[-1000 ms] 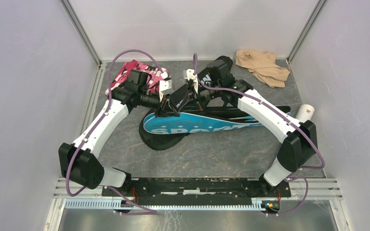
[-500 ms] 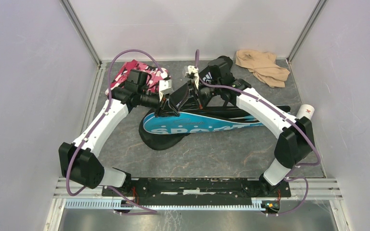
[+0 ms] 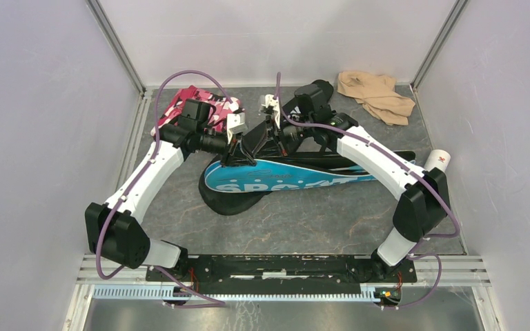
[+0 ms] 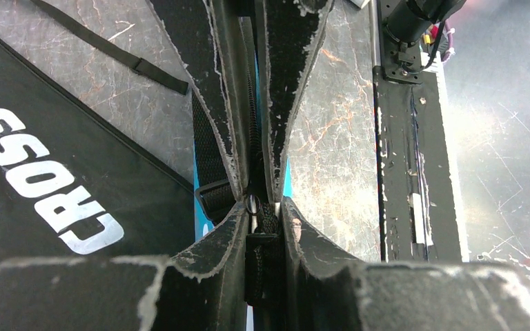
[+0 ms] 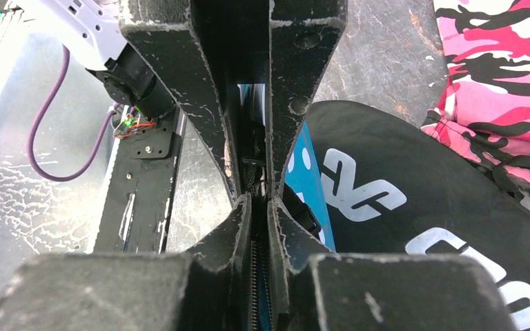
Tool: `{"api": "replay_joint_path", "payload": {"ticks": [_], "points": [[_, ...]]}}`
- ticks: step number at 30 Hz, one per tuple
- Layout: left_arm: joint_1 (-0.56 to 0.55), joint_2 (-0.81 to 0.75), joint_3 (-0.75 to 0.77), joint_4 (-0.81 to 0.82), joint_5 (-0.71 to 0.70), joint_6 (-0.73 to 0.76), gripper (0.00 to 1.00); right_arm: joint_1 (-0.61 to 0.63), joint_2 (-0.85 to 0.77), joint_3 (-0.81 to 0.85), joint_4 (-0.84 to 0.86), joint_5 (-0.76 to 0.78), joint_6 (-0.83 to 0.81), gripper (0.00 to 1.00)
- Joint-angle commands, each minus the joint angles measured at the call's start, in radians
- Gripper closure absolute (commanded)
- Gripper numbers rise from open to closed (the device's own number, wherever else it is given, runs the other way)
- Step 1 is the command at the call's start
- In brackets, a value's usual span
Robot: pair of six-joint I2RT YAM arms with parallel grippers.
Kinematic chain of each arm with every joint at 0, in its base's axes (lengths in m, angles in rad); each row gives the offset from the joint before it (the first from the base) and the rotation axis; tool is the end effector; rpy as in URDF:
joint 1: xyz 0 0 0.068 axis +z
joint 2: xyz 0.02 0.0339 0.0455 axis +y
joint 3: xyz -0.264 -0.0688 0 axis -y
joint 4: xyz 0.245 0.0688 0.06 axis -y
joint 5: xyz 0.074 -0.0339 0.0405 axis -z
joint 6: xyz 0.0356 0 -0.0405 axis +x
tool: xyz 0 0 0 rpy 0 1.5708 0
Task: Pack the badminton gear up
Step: Zip the racket bag at the center of the board.
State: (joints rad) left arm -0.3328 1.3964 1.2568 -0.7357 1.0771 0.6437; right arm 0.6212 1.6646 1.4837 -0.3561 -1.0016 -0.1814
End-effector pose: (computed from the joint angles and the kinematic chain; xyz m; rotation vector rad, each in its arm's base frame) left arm 0.2576 -0.1222 0.3291 1.3715 1.6232 -1.1093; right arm 0.2888 0.2436 0.3436 -1.3491 1.5921 1.3115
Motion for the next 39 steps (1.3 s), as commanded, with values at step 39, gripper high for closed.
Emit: {"api": "replay_joint_path", "payload": {"ticks": [39], "points": [[0.006, -0.002, 0.018, -0.008, -0.028, -0.074, 0.98, -0.025, -0.13, 0.067, -0.146, 0.117, -0.173, 1.0]]}}
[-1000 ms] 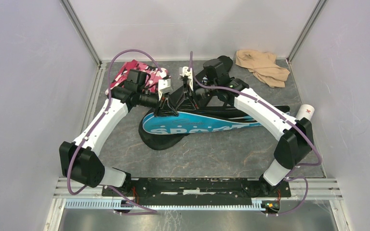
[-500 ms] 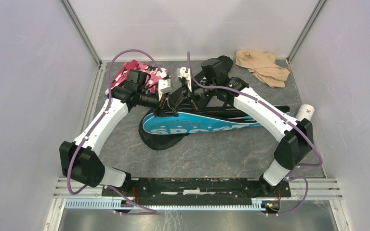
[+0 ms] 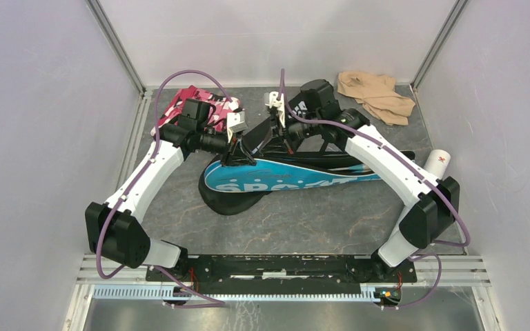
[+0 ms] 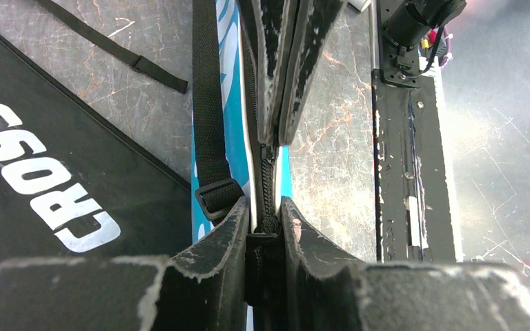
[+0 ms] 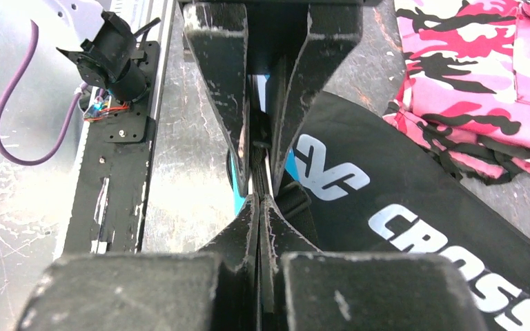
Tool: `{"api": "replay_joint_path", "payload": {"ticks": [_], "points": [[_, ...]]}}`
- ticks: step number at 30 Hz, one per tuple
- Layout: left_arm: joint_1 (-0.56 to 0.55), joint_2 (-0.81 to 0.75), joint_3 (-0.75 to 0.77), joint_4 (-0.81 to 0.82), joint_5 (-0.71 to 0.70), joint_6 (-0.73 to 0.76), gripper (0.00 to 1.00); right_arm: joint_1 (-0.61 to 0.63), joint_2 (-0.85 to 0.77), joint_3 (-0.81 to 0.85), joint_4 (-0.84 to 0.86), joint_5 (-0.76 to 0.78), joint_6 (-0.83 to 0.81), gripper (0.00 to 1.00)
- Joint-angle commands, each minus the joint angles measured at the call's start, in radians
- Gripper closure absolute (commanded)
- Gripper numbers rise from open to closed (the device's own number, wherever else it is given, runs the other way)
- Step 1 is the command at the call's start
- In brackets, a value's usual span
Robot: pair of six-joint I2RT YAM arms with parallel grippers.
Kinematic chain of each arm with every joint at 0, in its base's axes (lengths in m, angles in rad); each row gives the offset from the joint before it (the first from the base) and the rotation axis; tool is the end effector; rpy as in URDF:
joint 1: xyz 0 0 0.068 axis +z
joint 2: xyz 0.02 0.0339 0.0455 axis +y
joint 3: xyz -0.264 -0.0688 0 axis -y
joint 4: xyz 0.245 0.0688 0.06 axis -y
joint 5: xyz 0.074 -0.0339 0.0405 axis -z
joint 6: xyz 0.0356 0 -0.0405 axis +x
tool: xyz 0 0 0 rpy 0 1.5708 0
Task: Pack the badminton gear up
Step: Zip the racket bag at the center of the board.
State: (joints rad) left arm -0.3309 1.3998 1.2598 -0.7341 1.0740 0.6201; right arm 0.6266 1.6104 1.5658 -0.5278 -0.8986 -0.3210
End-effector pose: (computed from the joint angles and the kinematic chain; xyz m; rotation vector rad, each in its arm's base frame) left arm 0.2588 -0.1220 0.3291 1.3536 1.6453 -1.1179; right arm 0.2742 0.2329 0.3742 -1.4017 1.5635 1.1364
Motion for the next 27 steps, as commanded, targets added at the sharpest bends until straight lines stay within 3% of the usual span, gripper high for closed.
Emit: {"api": "replay_joint_path", "payload": {"ticks": [1, 10, 27], "points": [[0.006, -0.006, 0.016, -0.01, -0.027, -0.052, 0.98, -0.035, -0.083, -0.025, 0.017, 0.013, -0.045, 1.0], [0.007, -0.005, 0.028, -0.01, -0.033, -0.063, 0.98, -0.071, -0.116, -0.078, -0.047, 0.031, -0.151, 1.0], [0.012, -0.004, 0.03, -0.01, -0.057, -0.067, 0.98, -0.142, -0.205, -0.207, -0.008, 0.08, -0.135, 1.0]]}}
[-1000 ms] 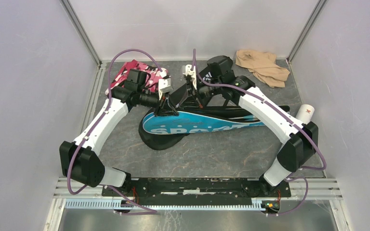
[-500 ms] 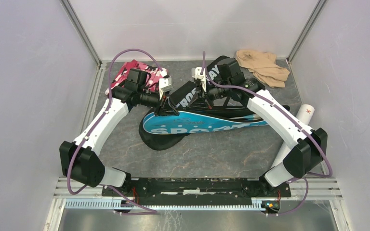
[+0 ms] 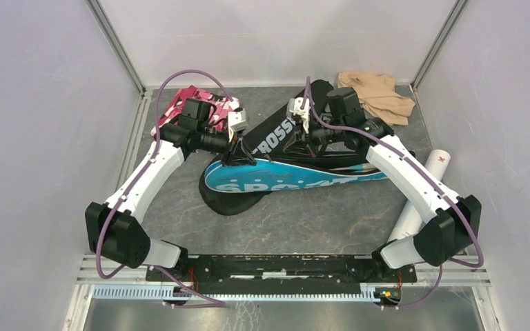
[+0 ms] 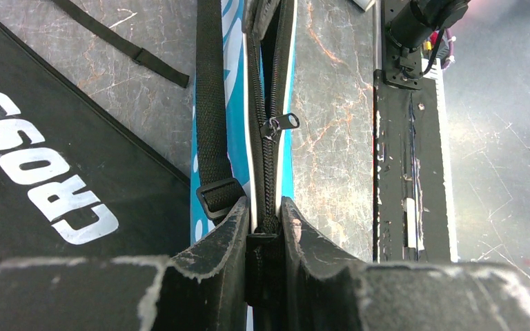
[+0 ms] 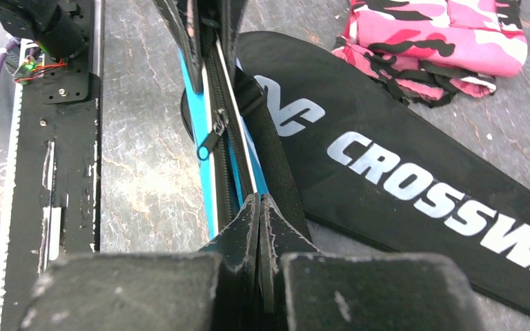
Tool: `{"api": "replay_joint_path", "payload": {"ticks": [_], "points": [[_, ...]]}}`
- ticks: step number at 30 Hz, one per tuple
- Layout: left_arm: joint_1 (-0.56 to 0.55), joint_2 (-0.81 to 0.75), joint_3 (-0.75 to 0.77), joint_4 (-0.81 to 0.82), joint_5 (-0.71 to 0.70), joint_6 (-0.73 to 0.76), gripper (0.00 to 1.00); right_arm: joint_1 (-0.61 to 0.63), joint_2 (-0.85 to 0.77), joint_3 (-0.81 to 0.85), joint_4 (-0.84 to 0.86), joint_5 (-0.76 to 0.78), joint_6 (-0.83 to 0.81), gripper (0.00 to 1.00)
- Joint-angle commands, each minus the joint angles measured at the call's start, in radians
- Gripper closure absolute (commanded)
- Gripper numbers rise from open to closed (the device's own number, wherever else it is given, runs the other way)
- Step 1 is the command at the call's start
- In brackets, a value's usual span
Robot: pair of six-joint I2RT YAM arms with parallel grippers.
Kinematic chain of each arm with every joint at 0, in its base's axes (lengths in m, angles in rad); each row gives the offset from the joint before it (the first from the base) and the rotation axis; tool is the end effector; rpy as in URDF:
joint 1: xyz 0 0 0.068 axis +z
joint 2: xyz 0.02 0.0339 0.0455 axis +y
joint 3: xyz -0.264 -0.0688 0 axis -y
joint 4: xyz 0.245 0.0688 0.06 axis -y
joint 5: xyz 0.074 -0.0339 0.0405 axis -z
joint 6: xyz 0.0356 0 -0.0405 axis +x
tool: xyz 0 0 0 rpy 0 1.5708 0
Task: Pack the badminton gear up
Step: Zip the racket bag at the center of the board.
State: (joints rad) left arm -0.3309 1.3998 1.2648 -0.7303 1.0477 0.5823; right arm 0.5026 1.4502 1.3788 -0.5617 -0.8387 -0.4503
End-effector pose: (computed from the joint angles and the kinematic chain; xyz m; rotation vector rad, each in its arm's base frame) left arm 0.2599 -0.1219 0.3303 1.3262 1.6873 -1.1062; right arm 0.2639 0.1753 0.3601 -1.3570 1.6159 0.9445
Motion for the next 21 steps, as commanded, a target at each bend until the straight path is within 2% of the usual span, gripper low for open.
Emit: {"api": "replay_joint_path", "payload": {"ticks": [1, 4, 5, 8, 10, 15, 21], "points": [[0.012, -0.004, 0.026, -0.014, -0.03, -0.029, 0.98, -0.018, -0.043, -0.02, 0.014, 0.013, -0.013, 1.0], [0.012, -0.002, 0.022, -0.015, -0.022, -0.021, 0.98, -0.016, -0.021, 0.0, -0.015, -0.026, -0.021, 0.99], [0.012, -0.001, 0.022, -0.015, -0.02, -0.022, 0.98, -0.016, -0.009, 0.013, -0.032, -0.043, -0.03, 0.95], [0.012, 0.002, 0.025, -0.016, -0.02, -0.027, 0.98, 0.014, 0.004, 0.025, -0.045, -0.036, -0.032, 0.74], [0.012, 0.002, 0.029, -0.017, -0.02, -0.03, 0.98, 0.042, 0.001, 0.017, -0.013, 0.002, 0.004, 0.67], [0.011, 0.005, 0.031, -0.017, -0.027, -0.037, 0.98, 0.101, 0.007, 0.041, 0.003, 0.081, 0.07, 0.56], [0.013, 0.013, 0.037, -0.017, -0.028, -0.041, 0.98, 0.175, -0.005, 0.044, 0.023, 0.243, 0.112, 0.52]]}}
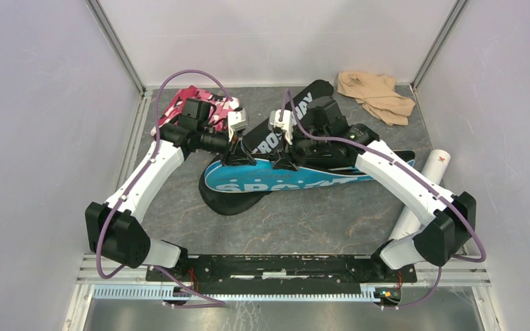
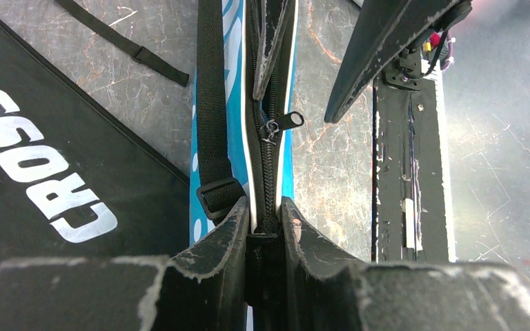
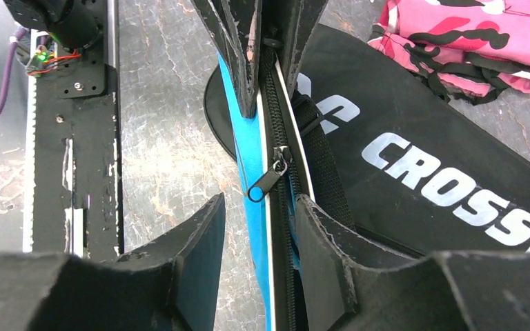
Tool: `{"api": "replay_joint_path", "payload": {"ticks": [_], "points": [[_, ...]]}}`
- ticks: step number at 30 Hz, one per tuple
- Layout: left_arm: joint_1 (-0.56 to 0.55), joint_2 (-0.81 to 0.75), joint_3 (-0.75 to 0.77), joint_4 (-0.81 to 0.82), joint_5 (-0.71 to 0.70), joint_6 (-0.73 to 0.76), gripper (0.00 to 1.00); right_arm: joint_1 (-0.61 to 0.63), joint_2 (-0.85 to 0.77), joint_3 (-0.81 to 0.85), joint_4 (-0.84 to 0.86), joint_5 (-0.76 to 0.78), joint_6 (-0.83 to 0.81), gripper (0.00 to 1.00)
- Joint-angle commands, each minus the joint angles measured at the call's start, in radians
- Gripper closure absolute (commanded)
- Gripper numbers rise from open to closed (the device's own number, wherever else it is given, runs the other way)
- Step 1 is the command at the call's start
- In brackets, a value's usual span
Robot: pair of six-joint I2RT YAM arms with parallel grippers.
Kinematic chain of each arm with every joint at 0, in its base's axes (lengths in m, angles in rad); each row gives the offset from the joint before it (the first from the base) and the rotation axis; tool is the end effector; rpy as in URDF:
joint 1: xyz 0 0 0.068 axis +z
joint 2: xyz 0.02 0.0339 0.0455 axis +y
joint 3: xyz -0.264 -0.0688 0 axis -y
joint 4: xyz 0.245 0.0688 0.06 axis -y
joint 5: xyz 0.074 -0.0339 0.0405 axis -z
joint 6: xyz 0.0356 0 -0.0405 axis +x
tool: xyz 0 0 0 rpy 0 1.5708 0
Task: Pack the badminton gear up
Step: Zip the racket bag at the center of the board.
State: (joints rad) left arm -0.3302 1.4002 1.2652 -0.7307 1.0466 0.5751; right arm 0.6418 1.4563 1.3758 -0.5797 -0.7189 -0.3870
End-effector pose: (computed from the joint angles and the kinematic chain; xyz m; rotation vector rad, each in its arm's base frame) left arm 0.2601 -0.1217 0.3302 1.3202 1.6947 -1.1089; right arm 0.2411 0.2094 0.3541 -1.4080 1.6841 0.9390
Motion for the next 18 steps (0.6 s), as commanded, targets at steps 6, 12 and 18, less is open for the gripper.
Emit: {"api": "replay_joint_path", "payload": {"ticks": [6, 12, 18], "points": [[0.011, 0.013, 0.037, -0.017, -0.025, -0.038, 0.98, 0.073, -0.008, 0.043, 0.062, 0.227, 0.073, 0.54], [0.011, 0.013, 0.039, -0.015, -0.025, -0.04, 0.98, 0.091, 0.002, 0.067, 0.063, 0.275, 0.085, 0.62], [0.011, 0.013, 0.04, -0.016, -0.026, -0.04, 0.98, 0.107, 0.016, 0.085, 0.047, 0.302, 0.08, 0.71]]}}
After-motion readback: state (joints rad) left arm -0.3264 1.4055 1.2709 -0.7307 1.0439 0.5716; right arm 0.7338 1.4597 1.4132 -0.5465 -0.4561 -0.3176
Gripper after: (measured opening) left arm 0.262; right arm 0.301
